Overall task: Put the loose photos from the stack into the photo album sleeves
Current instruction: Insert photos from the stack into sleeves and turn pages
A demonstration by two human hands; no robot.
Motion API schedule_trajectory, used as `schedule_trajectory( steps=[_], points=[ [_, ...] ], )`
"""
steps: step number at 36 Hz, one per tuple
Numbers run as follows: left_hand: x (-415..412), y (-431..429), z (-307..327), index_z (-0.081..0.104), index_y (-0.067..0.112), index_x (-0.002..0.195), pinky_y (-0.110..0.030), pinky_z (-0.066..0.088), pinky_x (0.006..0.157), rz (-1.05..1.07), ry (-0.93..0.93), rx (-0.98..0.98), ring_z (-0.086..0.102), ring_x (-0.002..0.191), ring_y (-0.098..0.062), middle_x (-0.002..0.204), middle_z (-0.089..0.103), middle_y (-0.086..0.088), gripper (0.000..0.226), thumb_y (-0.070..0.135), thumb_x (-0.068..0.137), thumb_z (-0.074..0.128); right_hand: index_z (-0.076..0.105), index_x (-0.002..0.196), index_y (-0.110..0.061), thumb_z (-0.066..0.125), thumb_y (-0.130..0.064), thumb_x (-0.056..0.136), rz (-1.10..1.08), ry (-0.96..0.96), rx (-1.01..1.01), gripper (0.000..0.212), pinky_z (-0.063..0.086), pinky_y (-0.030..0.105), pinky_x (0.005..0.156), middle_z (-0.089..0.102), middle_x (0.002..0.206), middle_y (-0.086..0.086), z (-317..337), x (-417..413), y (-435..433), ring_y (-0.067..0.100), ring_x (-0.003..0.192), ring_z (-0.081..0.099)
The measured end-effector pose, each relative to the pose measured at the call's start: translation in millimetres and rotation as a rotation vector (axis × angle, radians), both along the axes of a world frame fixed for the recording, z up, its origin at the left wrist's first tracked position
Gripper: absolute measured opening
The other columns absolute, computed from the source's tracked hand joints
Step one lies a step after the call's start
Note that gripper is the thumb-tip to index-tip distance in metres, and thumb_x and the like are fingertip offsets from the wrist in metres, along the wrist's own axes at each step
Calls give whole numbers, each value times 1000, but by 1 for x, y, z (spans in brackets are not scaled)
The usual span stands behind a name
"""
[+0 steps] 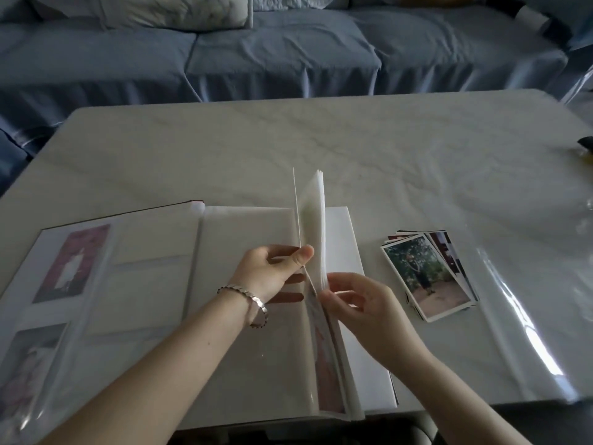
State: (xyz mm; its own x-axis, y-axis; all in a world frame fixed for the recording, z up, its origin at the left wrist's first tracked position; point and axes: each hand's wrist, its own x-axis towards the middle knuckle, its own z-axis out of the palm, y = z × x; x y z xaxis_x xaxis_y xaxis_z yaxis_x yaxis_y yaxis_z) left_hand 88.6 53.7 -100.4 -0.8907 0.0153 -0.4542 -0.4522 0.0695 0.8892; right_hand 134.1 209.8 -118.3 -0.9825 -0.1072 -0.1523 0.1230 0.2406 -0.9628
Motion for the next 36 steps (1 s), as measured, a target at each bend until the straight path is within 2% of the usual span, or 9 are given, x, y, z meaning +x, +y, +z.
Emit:
schedule_trajectory(
  steps=[3,8,15,20,23,26,30,33,36],
  points=[
    [-1,-3,-3,66,7,69,-25,51,51,26,15,-47,65,57,-16,72,65,-10,25,28,82,71,64,95,-32,68,-40,73,-4,7,5,24,49,13,66,69,84,-19,-2,0,2,0,77,66],
    [-4,-14,-8,32,9,53,-19,17,41,-29,263,-511,18,40,-9,43,18,5,43,14,87,57,64,92,-32,57,-57,63,3,5,35,39,48,9,64,70,85,-21,1,-1,9,-2,77,66],
    [-2,-39,-23,49,1,59,-27,25,48,12,311,-771,36,48,-21,49,42,-11,30,11,85,61,65,114,-11,66,-19,84,-134,1,400,31,40,0,61,64,83,-14,-13,-9,51,-12,70,57],
    [5,-50,-38,60,9,80,-24,34,55,119,219,-786,53,67,-17,70,58,1,13,17,80,70,66,113,-10,69,-16,81,-189,52,699,33,43,26,83,63,111,8,-25,-15,84,19,93,57],
    [7,-54,-44,59,10,81,-24,35,64,177,200,-763,56,71,-21,77,63,-6,15,17,79,72,59,123,-12,72,-30,79,-238,28,868,49,32,36,100,50,128,10,-30,-20,100,27,119,39],
    [10,-53,-44,55,9,112,-27,38,65,140,204,-831,53,72,-19,83,62,-3,34,16,81,69,44,135,-16,70,-50,75,-200,-123,1003,74,28,42,104,39,137,12,-32,-27,109,30,127,28],
    [17,-42,-43,44,13,135,-41,43,91,-81,379,-1089,48,114,-32,132,42,-15,59,3,81,65,37,138,-15,69,-60,70,-160,-175,1072,87,31,43,103,36,136,14,-33,-31,111,32,126,30],
    [17,-28,-43,48,11,135,-40,25,111,-340,579,-1141,27,137,-33,148,29,-16,63,-17,78,51,37,138,-15,69,-59,70,-163,-143,1098,87,33,42,102,37,134,15,-35,-31,111,32,124,31],
    [17,-12,-46,43,19,139,-32,4,116,-647,660,-1114,9,145,-19,155,21,-3,52,0,91,42,32,141,-16,70,-58,69,-186,-140,1083,92,32,42,102,36,133,16,-35,-31,111,33,125,28]
  ],
)
